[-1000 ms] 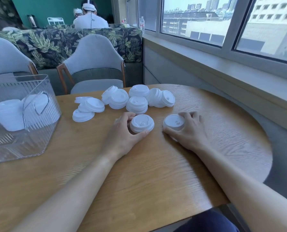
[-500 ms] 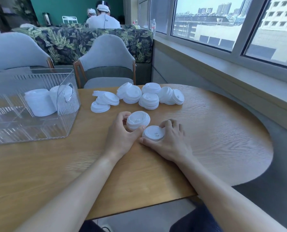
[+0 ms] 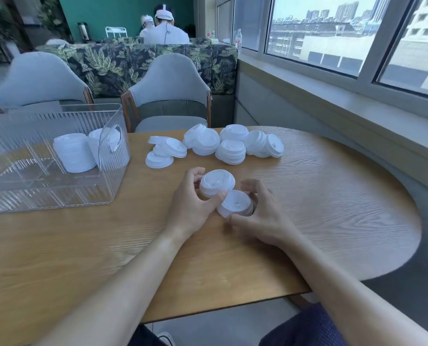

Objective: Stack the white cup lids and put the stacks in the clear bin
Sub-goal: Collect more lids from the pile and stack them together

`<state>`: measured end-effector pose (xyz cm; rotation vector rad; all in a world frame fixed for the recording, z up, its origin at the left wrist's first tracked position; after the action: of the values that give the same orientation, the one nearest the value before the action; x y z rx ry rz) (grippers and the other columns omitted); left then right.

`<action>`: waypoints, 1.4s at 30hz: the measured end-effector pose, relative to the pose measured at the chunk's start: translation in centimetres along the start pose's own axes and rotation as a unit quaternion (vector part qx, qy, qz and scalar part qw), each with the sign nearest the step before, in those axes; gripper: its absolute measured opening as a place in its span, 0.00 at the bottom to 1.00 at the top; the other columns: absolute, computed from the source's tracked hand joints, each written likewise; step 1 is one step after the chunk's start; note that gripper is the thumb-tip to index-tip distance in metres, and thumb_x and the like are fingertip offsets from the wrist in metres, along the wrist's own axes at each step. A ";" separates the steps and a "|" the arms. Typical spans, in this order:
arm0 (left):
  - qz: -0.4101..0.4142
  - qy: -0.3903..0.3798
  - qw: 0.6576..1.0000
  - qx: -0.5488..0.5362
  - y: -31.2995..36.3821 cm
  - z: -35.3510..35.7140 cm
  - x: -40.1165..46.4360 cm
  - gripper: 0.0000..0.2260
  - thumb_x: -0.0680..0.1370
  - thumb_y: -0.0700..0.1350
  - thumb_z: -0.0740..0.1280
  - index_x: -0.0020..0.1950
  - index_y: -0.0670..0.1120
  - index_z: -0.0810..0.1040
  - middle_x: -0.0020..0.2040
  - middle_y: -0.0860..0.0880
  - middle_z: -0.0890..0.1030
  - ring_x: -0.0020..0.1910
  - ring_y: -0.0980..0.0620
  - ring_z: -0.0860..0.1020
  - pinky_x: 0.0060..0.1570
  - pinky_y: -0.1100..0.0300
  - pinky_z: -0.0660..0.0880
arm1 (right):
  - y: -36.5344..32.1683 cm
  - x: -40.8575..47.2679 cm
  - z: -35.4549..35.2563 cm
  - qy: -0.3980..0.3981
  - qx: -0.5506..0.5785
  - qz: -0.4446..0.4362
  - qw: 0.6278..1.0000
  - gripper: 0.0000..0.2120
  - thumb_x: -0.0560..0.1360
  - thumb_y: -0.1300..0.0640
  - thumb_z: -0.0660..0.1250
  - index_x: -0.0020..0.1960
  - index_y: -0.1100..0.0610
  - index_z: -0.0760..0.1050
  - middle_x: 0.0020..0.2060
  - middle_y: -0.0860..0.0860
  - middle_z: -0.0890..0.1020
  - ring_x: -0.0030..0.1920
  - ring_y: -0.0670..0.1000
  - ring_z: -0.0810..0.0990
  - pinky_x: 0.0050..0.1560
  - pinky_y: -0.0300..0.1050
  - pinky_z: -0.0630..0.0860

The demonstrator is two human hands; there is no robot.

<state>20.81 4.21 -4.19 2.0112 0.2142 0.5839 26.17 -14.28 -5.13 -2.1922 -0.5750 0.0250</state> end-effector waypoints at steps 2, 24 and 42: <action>0.002 -0.007 1.000 0.005 0.1 0.1 -0.1 0.33 0.72 0.55 0.79 0.73 0.53 0.69 0.62 0.58 0.79 0.62 0.61 0.77 0.64 0.60 0.75 | -0.1 -0.1 0.0 0.000 0.001 -0.008 1.000 0.41 0.58 0.36 0.71 0.68 0.45 0.66 0.61 0.40 0.75 0.67 0.45 0.68 0.68 0.51 0.71; 0.070 -0.101 0.986 0.113 1.2 2.3 -1.0 0.40 0.66 0.67 0.78 0.73 0.59 0.67 0.57 0.62 0.74 0.58 0.61 0.76 0.60 0.56 0.76 | 1.0 0.4 -0.9 0.076 0.101 0.020 0.992 0.22 0.72 0.52 0.55 0.59 0.48 0.82 0.53 0.40 0.84 0.59 0.42 0.79 0.63 0.51 0.76; 0.095 -0.113 0.962 0.231 1.6 2.7 -1.0 0.40 0.63 0.78 0.62 0.67 0.56 0.76 0.59 0.58 0.76 0.62 0.56 0.71 0.65 0.54 0.69 | -0.1 0.3 -0.3 0.072 -0.036 -0.023 0.996 0.17 0.79 0.60 0.60 0.64 0.56 0.81 0.62 0.48 0.81 0.65 0.50 0.75 0.67 0.45 0.69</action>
<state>21.09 0.89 -4.15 2.5537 0.0164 0.4415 26.44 -14.38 -4.80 -2.2275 -0.5522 -0.1797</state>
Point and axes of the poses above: each hand's wrist, its own x-axis towards the middle knuckle, its own z-axis out of the palm, y = z × x, the point moved 8 cm from there along x, towards the middle knuckle
